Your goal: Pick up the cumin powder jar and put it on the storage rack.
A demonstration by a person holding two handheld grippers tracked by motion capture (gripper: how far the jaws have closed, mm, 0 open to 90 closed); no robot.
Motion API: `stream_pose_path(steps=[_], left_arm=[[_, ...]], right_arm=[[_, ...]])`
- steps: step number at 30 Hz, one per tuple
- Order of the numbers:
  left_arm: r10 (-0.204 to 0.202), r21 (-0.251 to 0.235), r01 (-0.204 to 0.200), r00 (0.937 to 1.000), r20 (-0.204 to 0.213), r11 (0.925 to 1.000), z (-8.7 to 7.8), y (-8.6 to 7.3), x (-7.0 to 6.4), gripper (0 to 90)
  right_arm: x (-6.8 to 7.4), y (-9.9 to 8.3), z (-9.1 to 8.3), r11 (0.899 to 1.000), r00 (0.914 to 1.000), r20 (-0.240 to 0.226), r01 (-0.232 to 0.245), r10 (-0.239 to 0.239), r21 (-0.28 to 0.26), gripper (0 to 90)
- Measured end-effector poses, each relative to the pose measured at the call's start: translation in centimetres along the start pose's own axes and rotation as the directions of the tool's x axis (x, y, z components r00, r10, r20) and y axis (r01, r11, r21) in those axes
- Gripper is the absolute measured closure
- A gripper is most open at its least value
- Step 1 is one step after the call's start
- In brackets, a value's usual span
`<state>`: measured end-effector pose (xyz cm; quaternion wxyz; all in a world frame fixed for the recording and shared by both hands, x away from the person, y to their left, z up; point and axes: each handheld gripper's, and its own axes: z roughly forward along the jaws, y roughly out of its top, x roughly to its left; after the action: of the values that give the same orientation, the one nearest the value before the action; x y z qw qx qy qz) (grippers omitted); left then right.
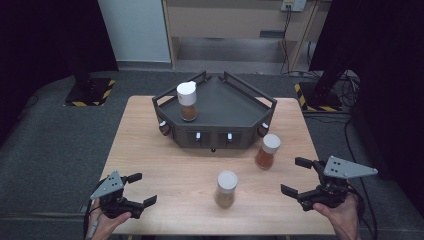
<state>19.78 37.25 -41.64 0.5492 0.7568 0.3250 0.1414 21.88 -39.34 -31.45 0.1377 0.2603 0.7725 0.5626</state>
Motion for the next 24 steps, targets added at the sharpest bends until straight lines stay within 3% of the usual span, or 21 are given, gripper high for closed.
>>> stream_pose_path(steps=[13,24], left_arm=[[-0.002,0.004,0.002,1.0,0.003,1.0,0.0,0.0,0.0,1.1],[-0.003,0.005,0.003,1.0,-0.002,1.0,0.0,0.0,0.0,0.3]], right_arm=[[-0.2,2.1,2.3,0.998,0.9975,-0.057,0.044,-0.042,0.033,2.7],[-0.4,2.9,4.1,0.997,0.9941,-0.095,0.058,-0.052,0.059,2.8]])
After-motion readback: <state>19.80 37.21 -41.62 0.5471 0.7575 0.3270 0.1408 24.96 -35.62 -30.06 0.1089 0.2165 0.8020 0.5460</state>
